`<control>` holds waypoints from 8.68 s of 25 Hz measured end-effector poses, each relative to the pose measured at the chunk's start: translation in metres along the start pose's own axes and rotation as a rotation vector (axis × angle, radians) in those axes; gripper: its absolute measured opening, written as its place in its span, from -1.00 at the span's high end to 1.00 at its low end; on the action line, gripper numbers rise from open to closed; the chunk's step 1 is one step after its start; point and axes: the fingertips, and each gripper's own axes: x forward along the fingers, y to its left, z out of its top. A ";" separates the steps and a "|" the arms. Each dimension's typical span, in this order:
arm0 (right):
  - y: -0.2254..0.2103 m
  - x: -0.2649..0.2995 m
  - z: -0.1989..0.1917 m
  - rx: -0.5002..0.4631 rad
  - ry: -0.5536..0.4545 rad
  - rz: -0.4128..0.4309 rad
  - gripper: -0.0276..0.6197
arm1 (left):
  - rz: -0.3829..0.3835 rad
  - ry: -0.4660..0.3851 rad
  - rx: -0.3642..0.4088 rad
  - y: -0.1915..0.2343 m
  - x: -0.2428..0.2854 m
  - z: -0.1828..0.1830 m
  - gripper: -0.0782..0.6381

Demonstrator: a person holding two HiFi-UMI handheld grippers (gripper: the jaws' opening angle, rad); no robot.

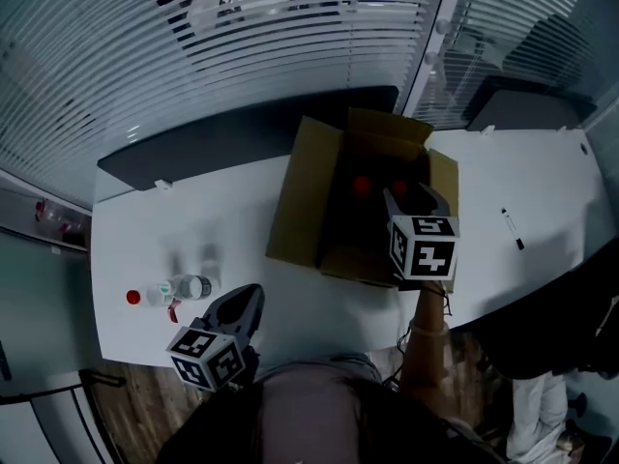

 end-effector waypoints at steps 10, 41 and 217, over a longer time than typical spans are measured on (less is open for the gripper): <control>-0.010 0.026 -0.017 -0.021 0.149 -0.071 0.32 | -0.007 0.034 -0.019 0.004 0.013 -0.004 0.76; 0.012 -0.021 0.012 -0.137 0.091 -0.062 0.38 | -0.043 -0.019 -0.017 -0.002 -0.004 -0.007 0.76; 0.360 -0.076 -0.066 -0.473 -0.003 0.611 0.38 | 0.188 -0.239 -0.124 0.068 -0.179 -0.058 0.76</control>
